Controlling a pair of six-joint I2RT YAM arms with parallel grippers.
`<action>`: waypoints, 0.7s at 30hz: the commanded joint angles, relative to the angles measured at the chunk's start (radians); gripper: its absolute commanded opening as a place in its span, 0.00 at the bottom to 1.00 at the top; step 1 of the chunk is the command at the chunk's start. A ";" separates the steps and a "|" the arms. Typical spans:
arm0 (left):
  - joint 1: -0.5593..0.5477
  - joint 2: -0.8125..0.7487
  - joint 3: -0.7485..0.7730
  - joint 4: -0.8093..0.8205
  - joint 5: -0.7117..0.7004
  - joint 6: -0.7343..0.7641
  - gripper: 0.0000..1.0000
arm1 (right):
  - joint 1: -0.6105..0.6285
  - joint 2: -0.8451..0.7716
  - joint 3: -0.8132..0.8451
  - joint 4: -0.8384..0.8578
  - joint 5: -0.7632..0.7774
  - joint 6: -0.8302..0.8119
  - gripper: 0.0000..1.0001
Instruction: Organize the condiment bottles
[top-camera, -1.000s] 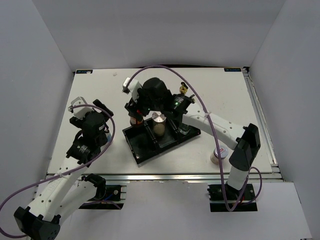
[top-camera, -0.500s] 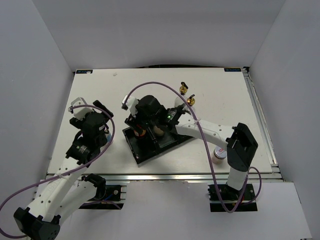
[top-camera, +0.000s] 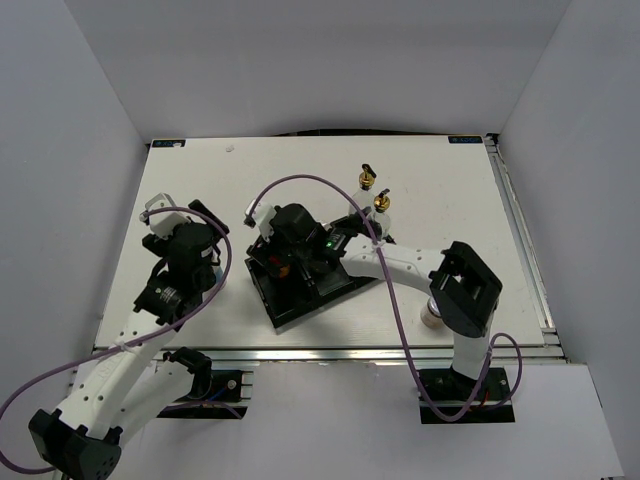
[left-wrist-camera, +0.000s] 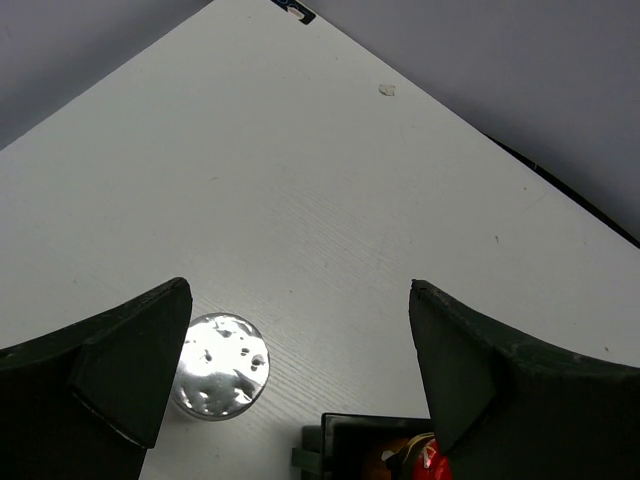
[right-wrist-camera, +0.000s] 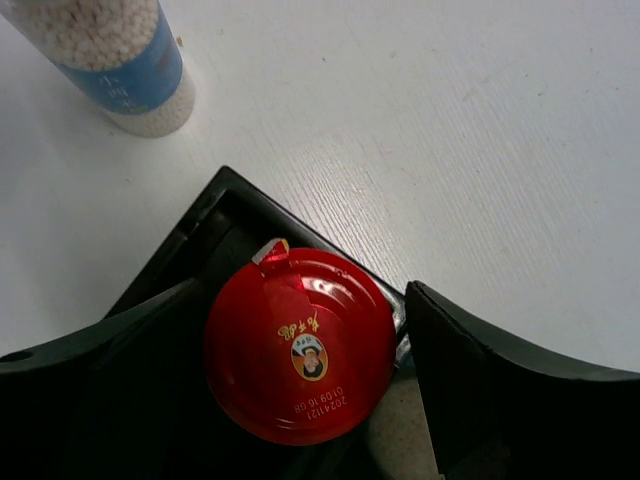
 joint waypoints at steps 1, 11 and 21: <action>0.003 0.010 0.028 -0.024 0.015 -0.024 0.98 | 0.002 -0.078 0.007 0.109 0.006 0.022 0.89; 0.003 0.019 0.054 -0.114 0.032 -0.098 0.98 | 0.001 -0.225 -0.028 0.063 -0.013 0.031 0.89; 0.007 0.077 0.064 -0.220 -0.011 -0.151 0.98 | 0.001 -0.594 -0.197 -0.049 0.041 0.073 0.89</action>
